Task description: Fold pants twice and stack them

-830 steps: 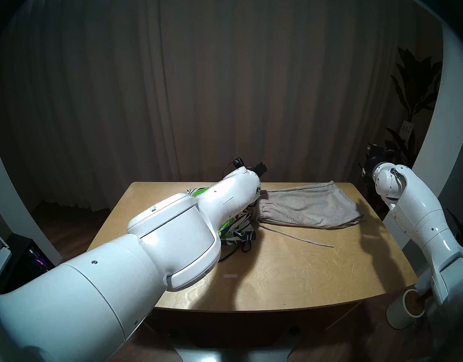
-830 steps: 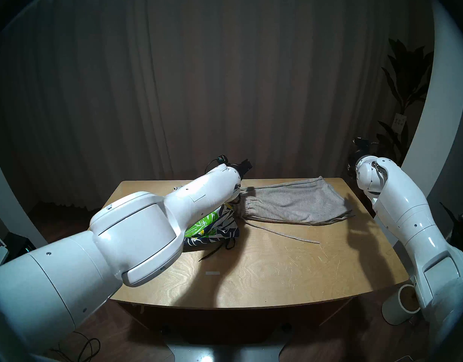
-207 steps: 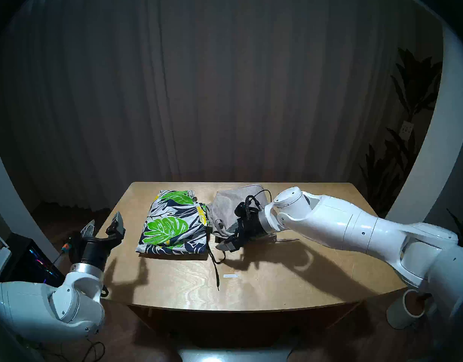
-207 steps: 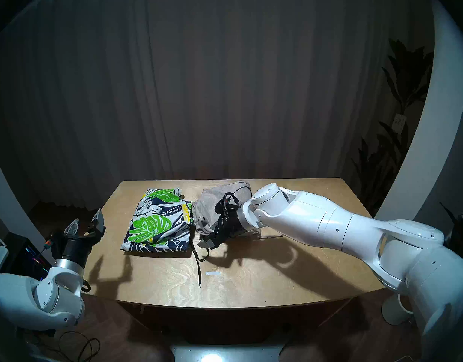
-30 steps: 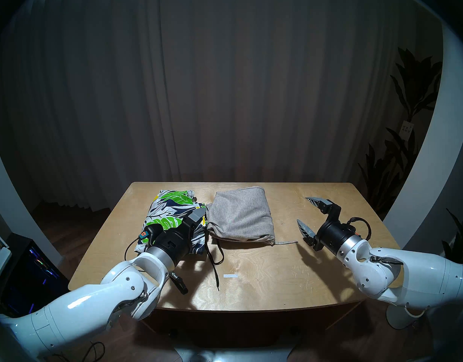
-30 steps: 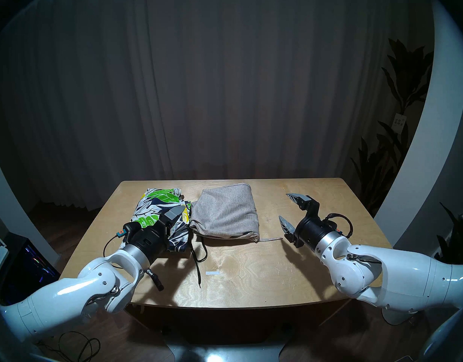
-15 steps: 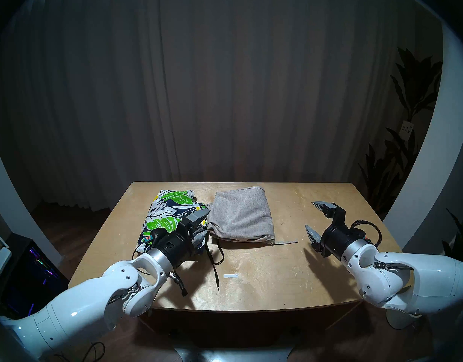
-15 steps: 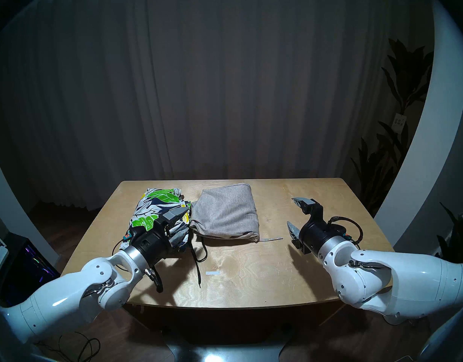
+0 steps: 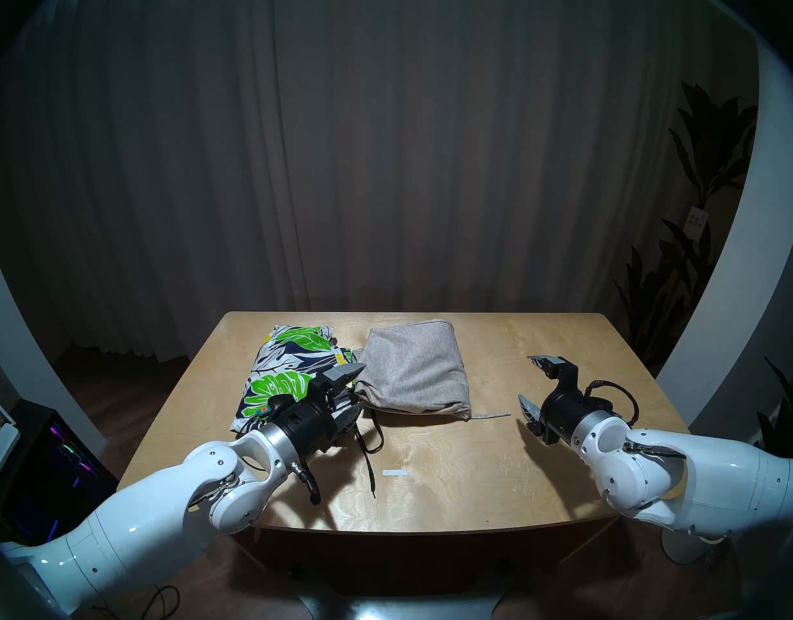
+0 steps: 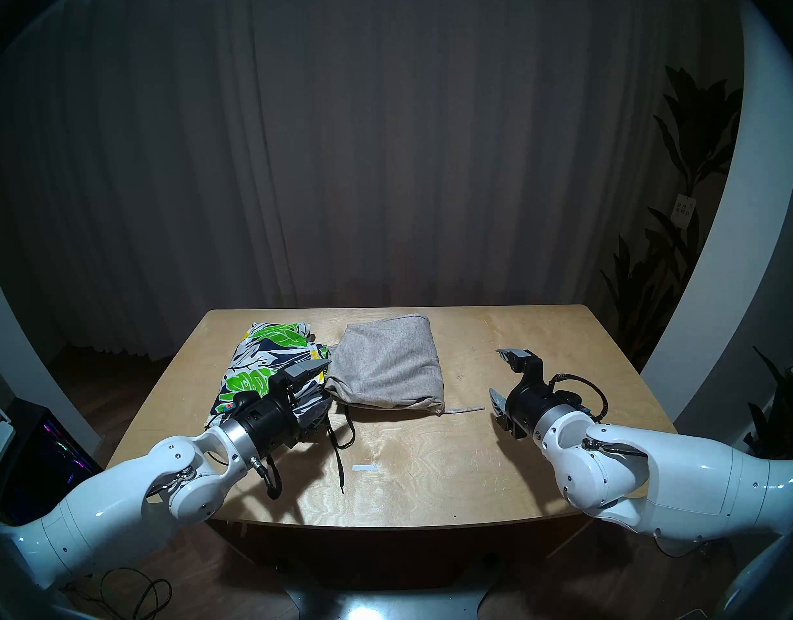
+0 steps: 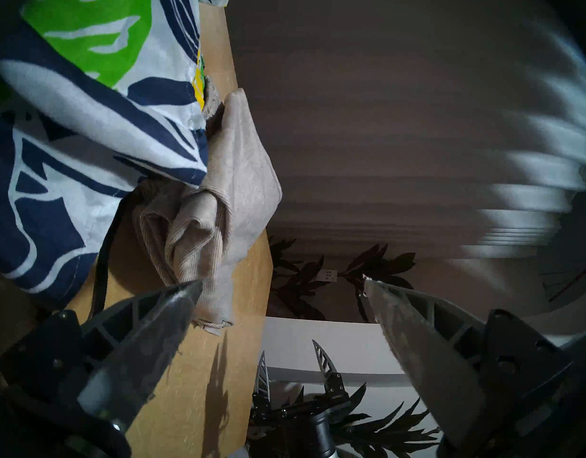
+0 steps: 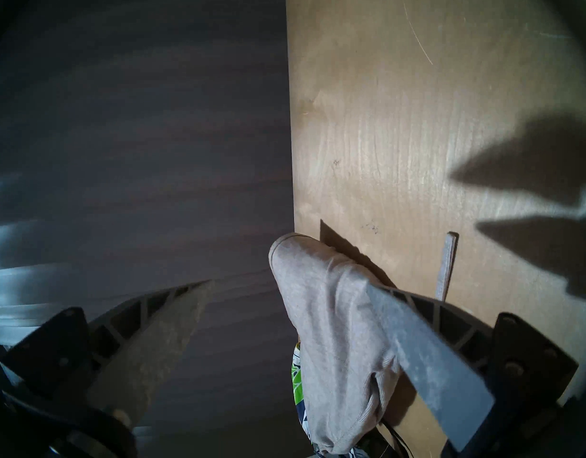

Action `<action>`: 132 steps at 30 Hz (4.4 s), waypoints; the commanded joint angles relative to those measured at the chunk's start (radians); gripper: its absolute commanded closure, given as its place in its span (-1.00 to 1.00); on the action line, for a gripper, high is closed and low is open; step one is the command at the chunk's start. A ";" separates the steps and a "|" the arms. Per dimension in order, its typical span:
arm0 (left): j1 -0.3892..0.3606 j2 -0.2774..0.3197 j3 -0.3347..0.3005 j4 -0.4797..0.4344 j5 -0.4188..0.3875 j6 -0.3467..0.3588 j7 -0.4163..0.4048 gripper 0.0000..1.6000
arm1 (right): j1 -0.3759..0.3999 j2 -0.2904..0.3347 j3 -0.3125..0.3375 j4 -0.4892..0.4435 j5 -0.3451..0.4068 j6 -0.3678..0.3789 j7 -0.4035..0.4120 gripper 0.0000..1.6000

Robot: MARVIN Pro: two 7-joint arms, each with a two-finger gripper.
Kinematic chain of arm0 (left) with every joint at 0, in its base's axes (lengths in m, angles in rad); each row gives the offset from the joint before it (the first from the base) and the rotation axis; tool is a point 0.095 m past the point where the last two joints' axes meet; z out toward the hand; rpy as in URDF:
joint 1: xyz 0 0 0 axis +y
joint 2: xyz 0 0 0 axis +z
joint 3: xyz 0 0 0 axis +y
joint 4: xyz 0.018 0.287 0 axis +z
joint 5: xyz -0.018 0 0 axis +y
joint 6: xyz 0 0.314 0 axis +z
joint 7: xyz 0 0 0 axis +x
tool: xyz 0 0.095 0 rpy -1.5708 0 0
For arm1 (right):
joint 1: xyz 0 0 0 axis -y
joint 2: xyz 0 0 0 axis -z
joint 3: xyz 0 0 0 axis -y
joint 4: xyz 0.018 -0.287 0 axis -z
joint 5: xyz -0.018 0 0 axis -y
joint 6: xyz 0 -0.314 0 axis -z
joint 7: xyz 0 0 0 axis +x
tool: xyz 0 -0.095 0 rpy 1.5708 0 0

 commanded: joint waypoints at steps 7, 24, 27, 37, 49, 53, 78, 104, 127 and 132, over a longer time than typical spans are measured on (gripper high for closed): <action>-0.072 -0.062 0.012 -0.003 0.042 -0.078 0.135 -1.00 | -0.017 -0.032 -0.033 -0.045 -0.051 0.007 0.050 -1.00; -0.144 -0.123 0.068 0.042 0.082 -0.081 0.266 -1.00 | -0.011 -0.127 -0.053 -0.014 -0.071 -0.086 0.057 -1.00; -0.153 -0.129 0.069 0.040 0.090 -0.099 0.297 -1.00 | 0.001 -0.149 -0.061 -0.004 -0.063 -0.106 0.012 -1.00; -0.172 -0.135 0.072 0.023 0.113 -0.134 0.393 -1.00 | 0.034 -0.207 -0.079 0.025 -0.066 -0.140 -0.106 -1.00; -0.207 -0.160 0.091 0.045 0.144 -0.128 0.474 -1.00 | 0.062 -0.252 -0.084 0.054 -0.085 -0.160 -0.155 -1.00; -0.228 -0.181 0.099 0.068 0.153 -0.124 0.498 -1.00 | 0.072 -0.279 -0.087 0.079 -0.089 -0.164 -0.176 -1.00; -0.328 -0.274 0.128 0.170 0.209 -0.074 0.584 -1.00 | 0.115 -0.394 -0.114 0.169 -0.135 -0.173 -0.230 -1.00; -0.360 -0.348 0.129 0.293 0.237 -0.047 0.554 -1.00 | 0.175 -0.479 -0.142 0.298 -0.142 -0.167 -0.270 -1.00; -0.377 -0.389 0.128 0.366 0.253 -0.017 0.501 0.59 | 0.213 -0.538 -0.138 0.407 -0.151 -0.132 -0.268 0.19; -0.380 -0.396 0.126 0.373 0.259 -0.013 0.499 1.00 | 0.215 -0.538 -0.136 0.415 -0.149 -0.129 -0.262 1.00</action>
